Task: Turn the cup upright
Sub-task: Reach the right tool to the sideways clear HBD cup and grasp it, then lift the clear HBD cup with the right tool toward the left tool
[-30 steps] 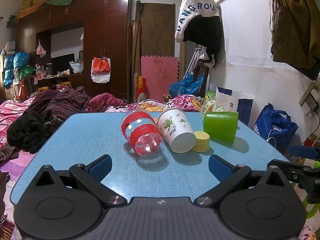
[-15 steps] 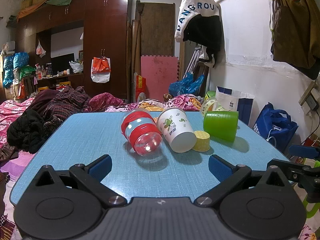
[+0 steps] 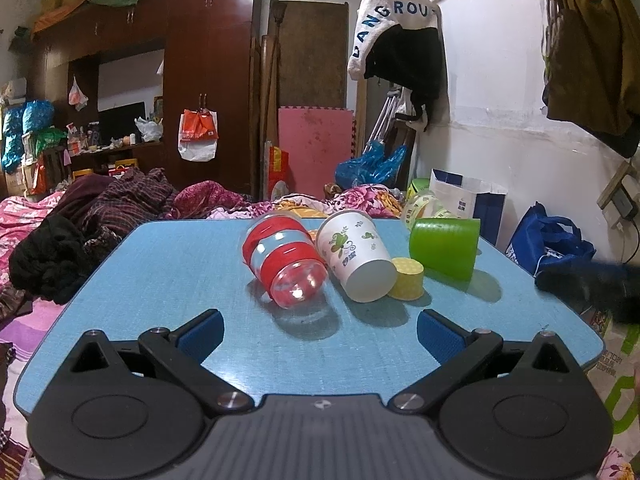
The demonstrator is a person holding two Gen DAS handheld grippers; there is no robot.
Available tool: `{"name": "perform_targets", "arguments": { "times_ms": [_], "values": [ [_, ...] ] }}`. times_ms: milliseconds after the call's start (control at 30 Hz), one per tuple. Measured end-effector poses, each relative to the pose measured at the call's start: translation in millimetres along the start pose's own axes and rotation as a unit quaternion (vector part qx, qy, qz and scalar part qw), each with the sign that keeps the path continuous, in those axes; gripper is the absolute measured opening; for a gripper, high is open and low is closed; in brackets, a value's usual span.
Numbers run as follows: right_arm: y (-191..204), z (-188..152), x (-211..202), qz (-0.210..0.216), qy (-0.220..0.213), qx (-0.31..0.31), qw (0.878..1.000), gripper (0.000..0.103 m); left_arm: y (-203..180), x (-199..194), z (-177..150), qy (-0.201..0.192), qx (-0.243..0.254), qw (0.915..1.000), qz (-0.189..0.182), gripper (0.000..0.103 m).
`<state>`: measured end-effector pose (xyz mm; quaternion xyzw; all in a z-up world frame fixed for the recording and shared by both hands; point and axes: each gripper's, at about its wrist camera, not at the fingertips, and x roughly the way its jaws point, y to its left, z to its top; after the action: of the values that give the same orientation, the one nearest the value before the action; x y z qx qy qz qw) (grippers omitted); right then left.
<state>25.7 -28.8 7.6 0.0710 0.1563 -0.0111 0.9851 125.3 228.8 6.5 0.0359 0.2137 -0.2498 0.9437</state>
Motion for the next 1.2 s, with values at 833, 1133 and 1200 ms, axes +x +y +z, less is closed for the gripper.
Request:
{"name": "perform_targets", "arguments": {
  "times_ms": [833, 1133, 1200],
  "values": [
    [-50.6, 100.0, 219.3, -0.057, 0.278, -0.042, 0.958, 0.082, 23.6, 62.6, 45.5, 0.024, -0.013, 0.9996, 0.005, 0.103],
    [-54.2, 108.2, 239.3, -0.053, 0.31, -0.038, 0.948, 0.069, 11.3, 85.1, 45.6, 0.051, -0.008, 0.9987, -0.001, 0.103],
    [-52.5, 110.0, 241.5, -0.055, 0.312, -0.039, 0.948, 0.068, 13.3, 87.2, 44.7, 0.053, -0.01, 0.9986, 0.0, 0.103]
  ]
}}
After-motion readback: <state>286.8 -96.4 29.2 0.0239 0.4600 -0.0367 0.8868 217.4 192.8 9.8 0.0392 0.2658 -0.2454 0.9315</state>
